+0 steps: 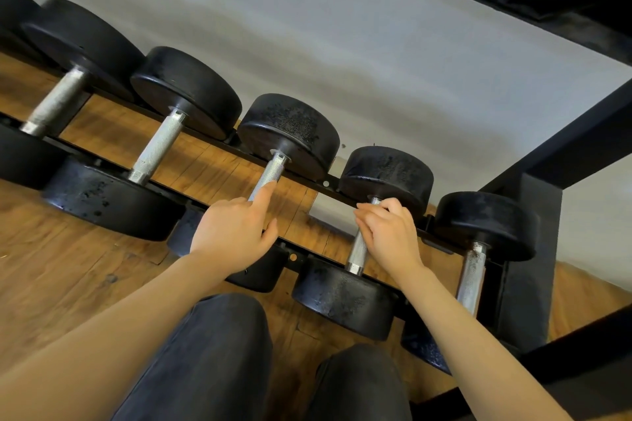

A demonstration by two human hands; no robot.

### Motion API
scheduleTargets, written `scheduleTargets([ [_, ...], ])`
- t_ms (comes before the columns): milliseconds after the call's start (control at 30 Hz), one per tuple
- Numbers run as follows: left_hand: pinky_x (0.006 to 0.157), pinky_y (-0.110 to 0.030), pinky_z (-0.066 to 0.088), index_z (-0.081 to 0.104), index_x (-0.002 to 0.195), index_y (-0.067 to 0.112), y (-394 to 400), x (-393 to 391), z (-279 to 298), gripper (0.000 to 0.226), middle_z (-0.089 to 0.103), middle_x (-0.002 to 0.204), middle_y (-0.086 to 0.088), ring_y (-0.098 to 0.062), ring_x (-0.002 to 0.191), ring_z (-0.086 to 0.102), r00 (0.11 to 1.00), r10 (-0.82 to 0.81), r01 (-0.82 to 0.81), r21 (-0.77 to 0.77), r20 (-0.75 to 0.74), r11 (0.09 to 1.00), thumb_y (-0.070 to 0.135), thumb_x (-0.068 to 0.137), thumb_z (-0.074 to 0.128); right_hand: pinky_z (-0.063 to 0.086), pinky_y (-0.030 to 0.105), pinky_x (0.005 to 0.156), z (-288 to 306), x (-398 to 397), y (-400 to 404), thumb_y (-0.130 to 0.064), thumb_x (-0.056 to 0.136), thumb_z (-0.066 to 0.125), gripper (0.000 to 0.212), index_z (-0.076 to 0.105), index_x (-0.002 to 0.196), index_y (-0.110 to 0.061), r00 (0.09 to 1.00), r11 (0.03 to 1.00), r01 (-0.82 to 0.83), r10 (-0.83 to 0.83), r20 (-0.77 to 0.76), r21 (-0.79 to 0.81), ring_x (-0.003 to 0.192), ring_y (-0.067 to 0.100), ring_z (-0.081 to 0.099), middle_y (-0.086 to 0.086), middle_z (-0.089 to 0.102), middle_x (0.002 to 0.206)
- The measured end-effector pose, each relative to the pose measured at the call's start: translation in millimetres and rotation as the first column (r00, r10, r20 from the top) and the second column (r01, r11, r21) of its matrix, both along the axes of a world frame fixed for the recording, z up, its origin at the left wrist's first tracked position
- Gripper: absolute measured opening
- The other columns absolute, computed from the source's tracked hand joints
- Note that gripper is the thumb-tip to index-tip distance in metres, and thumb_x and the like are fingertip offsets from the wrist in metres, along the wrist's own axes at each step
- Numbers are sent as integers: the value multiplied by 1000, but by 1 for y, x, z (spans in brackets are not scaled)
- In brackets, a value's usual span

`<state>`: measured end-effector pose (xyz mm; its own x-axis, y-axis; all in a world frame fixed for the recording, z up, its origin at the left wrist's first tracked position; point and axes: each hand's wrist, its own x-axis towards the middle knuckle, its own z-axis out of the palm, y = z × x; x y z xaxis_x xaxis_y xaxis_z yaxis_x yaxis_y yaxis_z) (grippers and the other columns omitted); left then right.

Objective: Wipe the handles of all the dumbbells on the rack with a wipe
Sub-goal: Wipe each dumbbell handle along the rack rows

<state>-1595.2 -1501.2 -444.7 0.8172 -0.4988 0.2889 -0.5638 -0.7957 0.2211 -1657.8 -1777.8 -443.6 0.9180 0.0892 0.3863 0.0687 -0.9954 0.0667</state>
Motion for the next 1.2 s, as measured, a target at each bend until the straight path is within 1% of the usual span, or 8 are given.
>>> scheduleTargets([
  [167,42,-28,47,36,144,12,0,-1,2,60,61,64,4,-10,47,50,1000,-6,6,-2,0,1000,38,92,50,48,35,64,-4,-12,-4,-26,89,63,16,75,98,-19,974,976,-214,209,-82,-51,88,18,56,-5,72,98],
  [333,41,-28,46,40,143,9,1,-3,4,60,61,62,4,-11,45,50,1000,-18,18,-10,4,1000,35,91,55,45,34,69,1,-6,-1,-25,88,65,15,75,96,-19,996,996,-89,89,-25,-9,92,18,56,-5,72,97],
  [567,44,-30,49,32,146,13,2,0,-1,63,64,67,3,-12,48,52,999,-25,25,-10,27,1000,38,93,53,38,31,70,-6,-18,-2,-30,91,59,19,75,98,-24,975,980,-201,201,-99,3,94,15,53,-10,71,100],
  [733,47,-32,50,34,146,12,2,0,-2,62,65,67,4,-13,51,55,999,-32,33,-29,31,999,38,93,51,44,32,80,-12,-16,-11,-32,95,50,28,72,108,-19,997,979,-79,79,9,190,103,17,52,-3,66,113],
  [867,46,-31,49,35,145,12,2,0,-1,60,64,66,5,-13,50,54,999,-32,33,-26,31,999,40,93,44,49,28,83,-20,-26,-5,-24,89,62,24,72,109,-15,998,944,-63,69,-7,324,102,17,53,1,64,110],
  [967,46,-32,49,34,146,12,2,0,-2,60,63,64,6,-12,49,53,999,-39,40,-28,32,999,38,93,48,46,25,86,-11,-27,-12,-27,90,59,26,72,110,-18,995,940,-83,96,-22,332,104,12,52,-2,64,111],
  [1067,45,-32,48,31,146,13,2,0,-2,60,62,62,7,-11,48,53,998,-52,53,-33,43,998,37,93,45,42,26,93,-7,-21,-19,-25,89,60,25,72,109,-18,1000,941,-14,8,22,339,107,14,53,-2,67,111],
  [1200,46,-30,47,35,146,11,2,0,0,62,63,63,6,-11,48,52,998,-62,63,-18,33,998,33,91,55,42,24,95,-16,-29,-15,-24,88,60,26,71,110,-16,1000,936,-13,11,7,351,109,15,54,0,66,114],
])
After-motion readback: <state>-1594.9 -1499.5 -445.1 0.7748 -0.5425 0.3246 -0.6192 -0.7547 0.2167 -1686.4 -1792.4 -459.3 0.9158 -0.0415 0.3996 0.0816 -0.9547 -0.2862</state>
